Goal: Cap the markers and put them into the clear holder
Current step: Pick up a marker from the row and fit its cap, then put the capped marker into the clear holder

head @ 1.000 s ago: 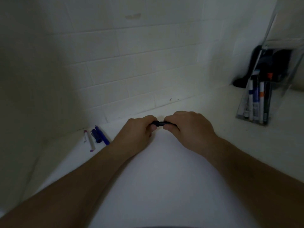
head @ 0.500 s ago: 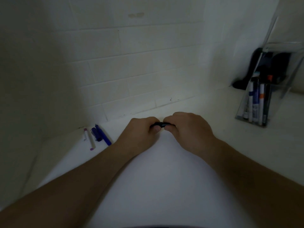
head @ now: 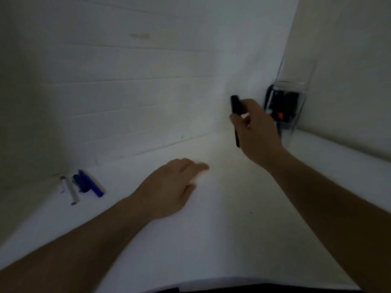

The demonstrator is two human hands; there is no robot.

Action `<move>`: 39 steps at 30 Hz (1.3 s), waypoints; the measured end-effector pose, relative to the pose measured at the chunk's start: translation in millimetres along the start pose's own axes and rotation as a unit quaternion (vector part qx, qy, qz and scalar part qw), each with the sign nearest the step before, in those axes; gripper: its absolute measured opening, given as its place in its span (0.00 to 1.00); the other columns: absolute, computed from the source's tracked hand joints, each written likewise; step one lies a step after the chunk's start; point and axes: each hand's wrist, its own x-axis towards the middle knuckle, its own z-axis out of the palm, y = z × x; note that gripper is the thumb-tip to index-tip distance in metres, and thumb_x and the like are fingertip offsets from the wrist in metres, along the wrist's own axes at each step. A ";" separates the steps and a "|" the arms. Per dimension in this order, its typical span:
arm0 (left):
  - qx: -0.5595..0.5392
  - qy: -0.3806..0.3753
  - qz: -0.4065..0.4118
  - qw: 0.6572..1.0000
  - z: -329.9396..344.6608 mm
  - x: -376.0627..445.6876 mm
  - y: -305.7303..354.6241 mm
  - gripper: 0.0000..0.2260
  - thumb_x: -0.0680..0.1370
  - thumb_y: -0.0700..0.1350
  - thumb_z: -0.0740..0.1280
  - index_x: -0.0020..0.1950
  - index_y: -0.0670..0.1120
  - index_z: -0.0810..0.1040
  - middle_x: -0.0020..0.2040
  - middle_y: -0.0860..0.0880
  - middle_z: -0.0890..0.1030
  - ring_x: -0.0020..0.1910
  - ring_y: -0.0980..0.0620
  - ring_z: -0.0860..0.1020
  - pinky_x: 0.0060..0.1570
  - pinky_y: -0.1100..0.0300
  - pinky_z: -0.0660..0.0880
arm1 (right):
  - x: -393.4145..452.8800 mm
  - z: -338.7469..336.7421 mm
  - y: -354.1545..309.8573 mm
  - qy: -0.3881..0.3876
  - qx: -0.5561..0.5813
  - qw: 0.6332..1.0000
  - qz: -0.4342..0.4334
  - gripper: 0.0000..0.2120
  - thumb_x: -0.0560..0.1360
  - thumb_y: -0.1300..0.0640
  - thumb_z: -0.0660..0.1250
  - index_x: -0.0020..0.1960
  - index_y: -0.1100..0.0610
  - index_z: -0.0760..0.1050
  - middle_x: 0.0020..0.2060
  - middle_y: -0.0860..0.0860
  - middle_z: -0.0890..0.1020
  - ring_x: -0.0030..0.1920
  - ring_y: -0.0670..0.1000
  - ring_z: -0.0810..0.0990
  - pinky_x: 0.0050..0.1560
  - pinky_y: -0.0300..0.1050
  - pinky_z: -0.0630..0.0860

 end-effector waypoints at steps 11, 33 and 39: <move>0.045 0.027 0.114 0.992 3.8 -1.9 9.4 0.14 0.80 0.41 0.63 0.64 0.53 0.78 0.53 0.49 0.79 0.44 0.48 0.77 0.40 0.53 0.76 | 38.5 -100.4 63.8 0.054 -0.196 0.979 0.030 0.13 0.79 0.56 0.67 0.62 0.57 0.75 0.51 0.57 0.83 0.49 0.58 0.80 0.49 0.41 0.68; 0.069 0.034 0.112 0.991 -0.4 -5.8 9.3 0.15 0.77 0.41 0.68 0.62 0.53 0.79 0.52 0.49 0.79 0.44 0.49 0.77 0.40 0.55 0.76 | 1.2 -71.2 85.9 -0.024 -0.283 0.957 0.055 0.26 0.76 0.64 0.63 0.74 0.58 0.67 0.67 0.56 0.69 0.59 0.57 0.76 0.60 0.56 0.78; 0.093 0.037 0.024 0.995 -26.6 -8.9 -0.3 0.21 0.77 0.48 0.56 0.70 0.60 0.72 0.37 0.51 0.78 0.35 0.46 0.77 0.39 0.55 0.75 | -12.4 -28.3 37.5 -0.007 -0.212 0.976 -0.050 0.27 0.72 0.65 0.65 0.70 0.53 0.69 0.60 0.52 0.71 0.55 0.52 0.75 0.53 0.50 0.79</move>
